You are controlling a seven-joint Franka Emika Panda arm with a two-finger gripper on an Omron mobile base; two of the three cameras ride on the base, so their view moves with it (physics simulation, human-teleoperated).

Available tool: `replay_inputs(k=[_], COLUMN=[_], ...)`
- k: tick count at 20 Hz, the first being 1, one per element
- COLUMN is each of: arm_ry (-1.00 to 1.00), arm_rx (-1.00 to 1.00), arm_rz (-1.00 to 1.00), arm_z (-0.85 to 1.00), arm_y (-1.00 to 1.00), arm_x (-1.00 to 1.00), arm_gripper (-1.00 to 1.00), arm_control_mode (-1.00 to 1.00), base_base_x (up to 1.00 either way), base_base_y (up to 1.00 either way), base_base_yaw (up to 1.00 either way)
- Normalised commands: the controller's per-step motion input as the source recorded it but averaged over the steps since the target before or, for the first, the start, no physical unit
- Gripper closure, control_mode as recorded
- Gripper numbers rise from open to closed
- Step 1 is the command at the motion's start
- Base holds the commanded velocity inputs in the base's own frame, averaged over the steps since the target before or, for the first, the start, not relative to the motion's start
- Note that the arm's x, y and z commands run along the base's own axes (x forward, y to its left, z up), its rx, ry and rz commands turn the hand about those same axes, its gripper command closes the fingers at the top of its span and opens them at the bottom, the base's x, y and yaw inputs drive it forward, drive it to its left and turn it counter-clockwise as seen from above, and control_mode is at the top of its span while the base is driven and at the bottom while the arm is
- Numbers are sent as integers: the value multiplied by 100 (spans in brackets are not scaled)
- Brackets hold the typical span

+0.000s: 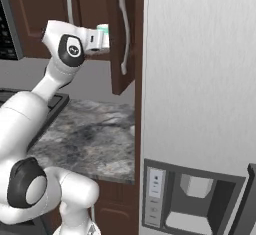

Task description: Open the cabinet directly in front. Then move the wine and the mug to the dining counter with the jar on it.

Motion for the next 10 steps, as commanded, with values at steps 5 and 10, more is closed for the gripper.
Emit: replay_inputs(k=[5,10], arm_ry=[-7,0], arm_rx=[2,0], arm_rz=[-5,12], arm_z=[-3,-1], arm_y=[-77,1], arm_x=[-12,7], arm_gripper=[-100,-100], arm_control_mode=[-100,-100], base_base_x=[0,0], base_base_y=[0,0], base_base_yaw=[0,0])
